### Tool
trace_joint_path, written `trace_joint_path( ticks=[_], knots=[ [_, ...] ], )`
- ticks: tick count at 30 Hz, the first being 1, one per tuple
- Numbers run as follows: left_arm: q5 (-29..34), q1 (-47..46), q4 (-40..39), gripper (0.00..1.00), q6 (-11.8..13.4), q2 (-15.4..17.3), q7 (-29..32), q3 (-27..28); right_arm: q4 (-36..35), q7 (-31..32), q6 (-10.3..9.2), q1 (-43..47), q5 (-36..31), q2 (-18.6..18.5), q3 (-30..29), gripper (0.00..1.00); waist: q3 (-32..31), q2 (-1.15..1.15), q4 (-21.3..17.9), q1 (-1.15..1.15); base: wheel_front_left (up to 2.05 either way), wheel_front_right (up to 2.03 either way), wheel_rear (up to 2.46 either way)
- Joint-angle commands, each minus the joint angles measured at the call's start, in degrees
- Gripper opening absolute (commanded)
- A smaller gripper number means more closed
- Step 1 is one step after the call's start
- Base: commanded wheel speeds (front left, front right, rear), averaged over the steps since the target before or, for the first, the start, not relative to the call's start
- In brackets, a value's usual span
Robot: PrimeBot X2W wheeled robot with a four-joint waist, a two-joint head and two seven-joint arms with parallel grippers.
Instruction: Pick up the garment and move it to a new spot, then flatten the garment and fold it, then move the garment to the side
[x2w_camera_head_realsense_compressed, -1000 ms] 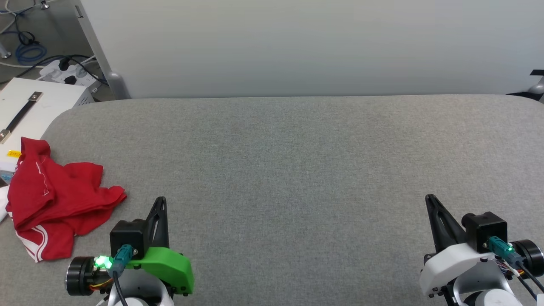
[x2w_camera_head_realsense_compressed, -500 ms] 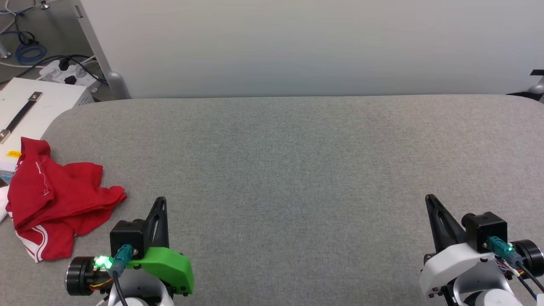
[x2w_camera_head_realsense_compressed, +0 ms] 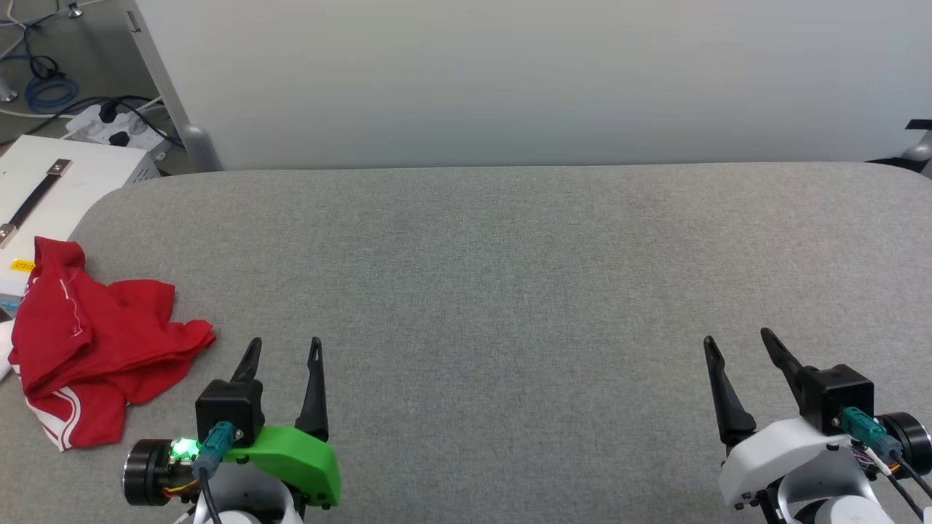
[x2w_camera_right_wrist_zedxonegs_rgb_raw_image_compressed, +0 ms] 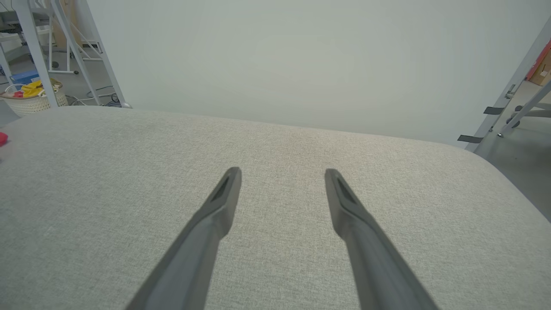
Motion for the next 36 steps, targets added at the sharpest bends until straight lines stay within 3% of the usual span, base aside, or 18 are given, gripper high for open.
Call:
trace_joint_path(
  ticks=[1, 36],
  knots=[
    [-0.4, -0.3, 0.1, 1.0, -0.1, 0.0, -0.6, -0.2, 0.2, -0.7, -0.01, 0.1, 0.7, 0.0, -0.1, 1.0, 0.0, 0.0, 0.0, 0.0, 0.0, 0.0, 0.0],
    [-4.0, -1.5, 1.4, 1.0, -0.5, -0.1, -4.7, -2.5, -2.4, -3.2, -0.02, -0.3, 5.3, 0.0, -1.3, 1.0, 0.5, 0.0, 0.0, 0.0, 0.0, 0.0, 0.0]
  ],
)
